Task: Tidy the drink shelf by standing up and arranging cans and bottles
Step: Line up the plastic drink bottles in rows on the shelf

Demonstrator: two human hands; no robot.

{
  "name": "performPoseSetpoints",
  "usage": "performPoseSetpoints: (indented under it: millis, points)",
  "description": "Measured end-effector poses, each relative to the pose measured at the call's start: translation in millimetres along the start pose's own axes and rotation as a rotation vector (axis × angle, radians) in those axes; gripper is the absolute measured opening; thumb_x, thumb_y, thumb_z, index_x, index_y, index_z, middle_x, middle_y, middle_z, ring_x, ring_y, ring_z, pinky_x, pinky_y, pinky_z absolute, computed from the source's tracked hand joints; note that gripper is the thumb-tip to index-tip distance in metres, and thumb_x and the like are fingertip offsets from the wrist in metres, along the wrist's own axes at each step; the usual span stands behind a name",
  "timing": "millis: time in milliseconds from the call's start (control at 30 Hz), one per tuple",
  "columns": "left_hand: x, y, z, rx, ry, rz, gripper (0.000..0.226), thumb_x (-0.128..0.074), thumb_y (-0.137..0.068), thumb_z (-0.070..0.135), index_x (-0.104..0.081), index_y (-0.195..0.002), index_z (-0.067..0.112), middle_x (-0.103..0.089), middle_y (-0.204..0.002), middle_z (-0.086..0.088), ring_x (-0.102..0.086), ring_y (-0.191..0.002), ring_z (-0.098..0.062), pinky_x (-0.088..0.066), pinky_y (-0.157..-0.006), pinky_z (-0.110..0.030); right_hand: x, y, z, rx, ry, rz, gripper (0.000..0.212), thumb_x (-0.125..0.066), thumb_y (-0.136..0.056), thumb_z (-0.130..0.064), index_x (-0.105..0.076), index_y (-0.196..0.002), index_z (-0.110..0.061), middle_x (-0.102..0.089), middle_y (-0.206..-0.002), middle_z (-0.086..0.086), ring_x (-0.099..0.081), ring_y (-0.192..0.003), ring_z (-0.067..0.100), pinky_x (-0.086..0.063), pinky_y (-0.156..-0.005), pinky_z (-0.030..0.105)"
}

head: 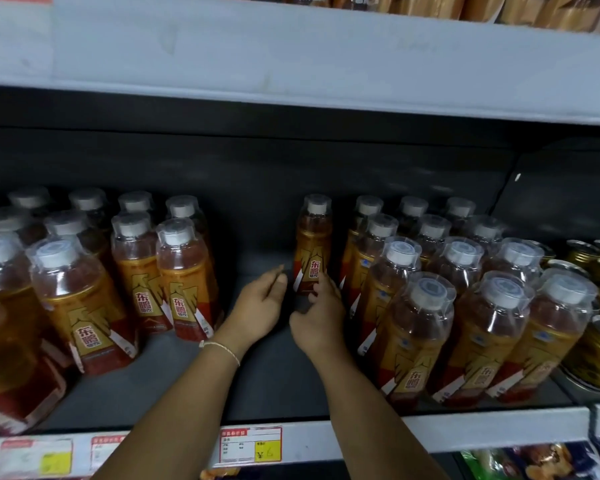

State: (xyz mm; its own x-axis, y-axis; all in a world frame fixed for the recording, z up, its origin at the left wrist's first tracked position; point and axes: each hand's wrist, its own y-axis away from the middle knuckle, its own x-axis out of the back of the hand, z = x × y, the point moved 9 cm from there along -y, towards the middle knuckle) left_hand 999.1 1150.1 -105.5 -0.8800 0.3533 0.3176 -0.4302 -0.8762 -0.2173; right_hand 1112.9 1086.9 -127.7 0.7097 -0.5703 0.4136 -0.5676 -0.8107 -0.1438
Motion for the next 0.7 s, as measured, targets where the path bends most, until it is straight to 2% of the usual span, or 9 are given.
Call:
performPoseSetpoints:
  millis: [33, 100, 200, 300, 433, 533, 600, 633, 700]
  points:
    - [8.0, 5.4, 5.7, -0.042, -0.078, 0.049, 0.030, -0.050, -0.101, 0.022, -0.061, -0.130, 0.018, -0.060, -0.128, 0.003, -0.051, -0.119, -0.002, -0.033, -0.097, -0.007, 6.8, 2.9, -6.0, 0.051, 0.025, 0.069, 0.071, -0.058, -0.084, 0.004, -0.041, -0.151, -0.011, -0.043, -0.149, 0.007, -0.048, -0.136, 0.026, -0.042, -0.113, 0.041]
    - [23.1, 22.2, 20.7, -0.144, -0.160, 0.102, 0.025, -0.054, -0.098, 0.013, -0.068, -0.119, 0.012, -0.067, -0.117, 0.002, -0.059, -0.111, -0.006, -0.038, -0.091, -0.004, 15.7, 9.4, -17.6, 0.144, 0.067, 0.164, 0.049, -0.057, -0.085, 0.001, -0.059, -0.133, -0.010, -0.052, -0.133, 0.009, -0.056, -0.121, 0.028, -0.047, -0.105, 0.042]
    - [55.5, 56.5, 40.9, -0.265, -0.163, 0.174, 0.019, -0.057, -0.096, 0.009, -0.072, -0.105, 0.016, -0.072, -0.093, 0.007, -0.067, -0.088, -0.003, -0.051, -0.083, -0.016, 10.6, 15.3, -29.1, 0.219, 0.060, 0.144, 0.036, -0.059, -0.088, -0.002, -0.065, -0.123, -0.009, -0.059, -0.127, 0.013, -0.058, -0.117, 0.030, -0.049, -0.102, 0.044]
    - [97.6, 89.3, 49.5, -0.341, -0.207, 0.349, 0.019, -0.055, -0.091, 0.018, -0.072, -0.099, 0.016, -0.067, -0.077, 0.013, -0.064, -0.069, -0.001, -0.051, -0.069, -0.015, -7.0, 22.6, -46.9, 0.319, 0.078, 0.066, 0.037, -0.065, -0.088, -0.006, -0.065, -0.125, -0.008, -0.063, -0.125, 0.012, -0.059, -0.117, 0.028, -0.050, -0.100, 0.046]
    - [141.0, 120.3, 42.0, -0.344, -0.313, 0.587, 0.022, -0.056, -0.088, 0.010, -0.071, -0.105, 0.008, -0.069, -0.096, 0.002, -0.063, -0.089, -0.004, -0.045, -0.082, -0.008, -55.4, 34.8, -61.6, 0.298, 0.008, -0.196, 0.059, -0.076, -0.085, -0.018, -0.054, -0.140, -0.016, -0.057, -0.124, -0.006, -0.056, -0.123, 0.015, -0.049, -0.102, 0.035]
    - [149.6, 129.0, 28.8, -0.301, -0.295, 0.596, 0.034, -0.058, -0.088, -0.005, -0.063, -0.118, 0.009, -0.066, -0.104, -0.001, -0.063, -0.099, -0.012, -0.048, -0.090, -0.018, -89.8, 45.9, -66.7, 0.232, -0.019, -0.349, 0.075, -0.082, -0.080, -0.026, -0.046, -0.146, -0.023, -0.053, -0.130, -0.012, -0.052, -0.125, 0.006, -0.044, -0.109, 0.031]
    - [149.6, 134.3, 22.2, -0.288, -0.244, 0.581, 0.036, -0.055, -0.092, 0.002, -0.058, -0.126, 0.011, -0.064, -0.110, -0.001, -0.062, -0.105, -0.013, -0.049, -0.093, -0.025, -104.0, 50.1, -70.0, 0.221, -0.053, -0.398, 0.060, -0.085, -0.075, -0.024, -0.057, -0.127, -0.037, -0.065, -0.123, -0.016, -0.062, -0.114, 0.001, -0.051, -0.105, 0.035]
    - [149.2, 136.3, 19.4, -0.270, -0.199, 0.567, 0.036, -0.052, -0.093, 0.010, -0.056, -0.129, 0.013, -0.063, -0.114, 0.000, -0.061, -0.109, -0.012, -0.050, -0.096, -0.030, -107.6, 51.5, -71.7, 0.218, -0.071, -0.404, 0.053, -0.087, -0.071, -0.024, -0.060, -0.114, -0.041, -0.071, -0.115, -0.015, -0.067, -0.107, 0.001, -0.055, -0.100, 0.038]
    - [149.2, 138.2, 13.9, -0.236, -0.141, 0.551, 0.040, -0.045, -0.094, 0.020, -0.052, -0.133, 0.015, -0.062, -0.121, 0.000, -0.059, -0.115, -0.011, -0.049, -0.100, -0.037, -110.1, 50.7, -72.7, 0.208, -0.106, -0.386, 0.049, -0.091, -0.066, -0.023, -0.062, -0.103, -0.040, -0.074, -0.108, -0.009, -0.071, -0.100, 0.007, -0.058, -0.094, 0.042]
